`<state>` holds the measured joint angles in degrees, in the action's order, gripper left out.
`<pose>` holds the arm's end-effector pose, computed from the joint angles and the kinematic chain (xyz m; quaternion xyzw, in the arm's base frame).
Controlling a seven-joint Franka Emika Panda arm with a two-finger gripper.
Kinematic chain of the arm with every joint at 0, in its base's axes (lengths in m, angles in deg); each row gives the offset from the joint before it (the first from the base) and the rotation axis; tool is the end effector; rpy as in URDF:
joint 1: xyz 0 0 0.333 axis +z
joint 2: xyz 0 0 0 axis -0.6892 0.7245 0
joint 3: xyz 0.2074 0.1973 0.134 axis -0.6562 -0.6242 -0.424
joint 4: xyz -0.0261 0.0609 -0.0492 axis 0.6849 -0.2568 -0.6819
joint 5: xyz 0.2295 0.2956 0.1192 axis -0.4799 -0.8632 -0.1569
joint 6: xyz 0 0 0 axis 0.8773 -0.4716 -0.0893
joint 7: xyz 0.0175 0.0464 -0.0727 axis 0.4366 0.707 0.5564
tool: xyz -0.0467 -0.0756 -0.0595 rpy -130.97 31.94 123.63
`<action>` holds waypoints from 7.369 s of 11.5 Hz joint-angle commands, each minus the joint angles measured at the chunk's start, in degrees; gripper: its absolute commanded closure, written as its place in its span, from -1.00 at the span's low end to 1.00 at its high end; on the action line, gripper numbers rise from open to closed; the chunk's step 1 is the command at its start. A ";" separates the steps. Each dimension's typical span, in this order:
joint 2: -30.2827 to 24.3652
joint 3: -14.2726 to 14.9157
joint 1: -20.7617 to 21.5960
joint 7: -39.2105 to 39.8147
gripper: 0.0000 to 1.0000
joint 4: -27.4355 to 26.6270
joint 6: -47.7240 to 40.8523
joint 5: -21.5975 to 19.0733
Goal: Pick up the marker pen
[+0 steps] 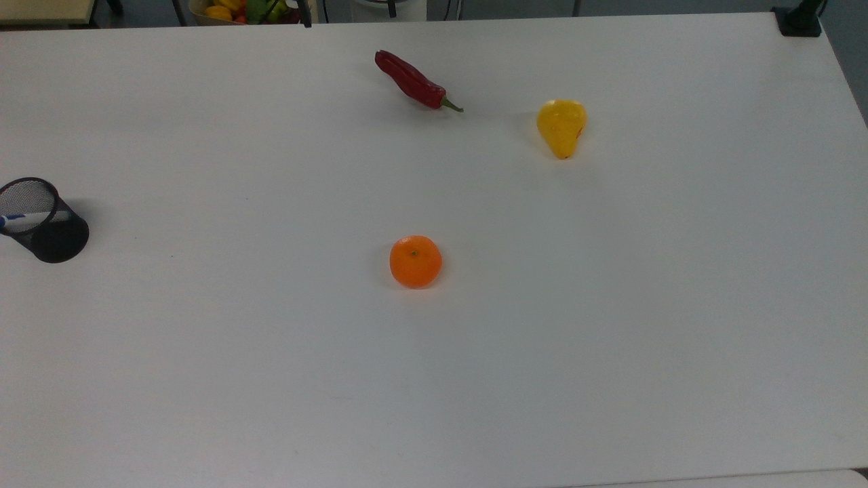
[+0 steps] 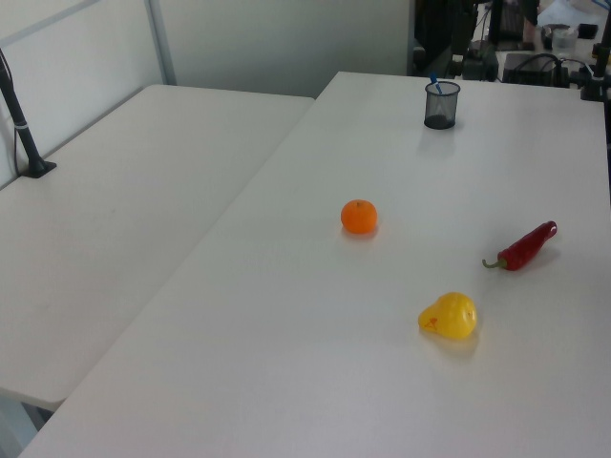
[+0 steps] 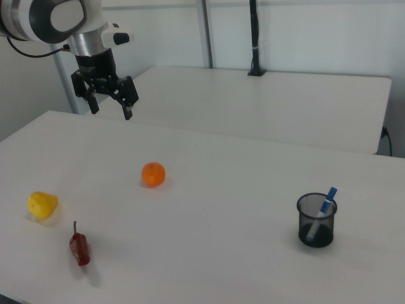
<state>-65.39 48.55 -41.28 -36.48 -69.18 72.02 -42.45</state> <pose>0.5627 0.0320 0.6222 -0.9945 -0.0878 -0.0466 0.0324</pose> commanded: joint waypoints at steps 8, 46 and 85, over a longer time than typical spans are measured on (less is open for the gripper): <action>-1.02 0.82 1.14 1.07 -1.00 -2.01 1.43 -0.07; 25.34 15.41 -12.65 -12.02 -0.57 -1.65 61.71 4.77; 31.69 15.14 -20.04 -12.47 1.00 4.41 75.88 3.37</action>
<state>-29.71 63.83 -61.48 -48.14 -62.84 147.83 -37.79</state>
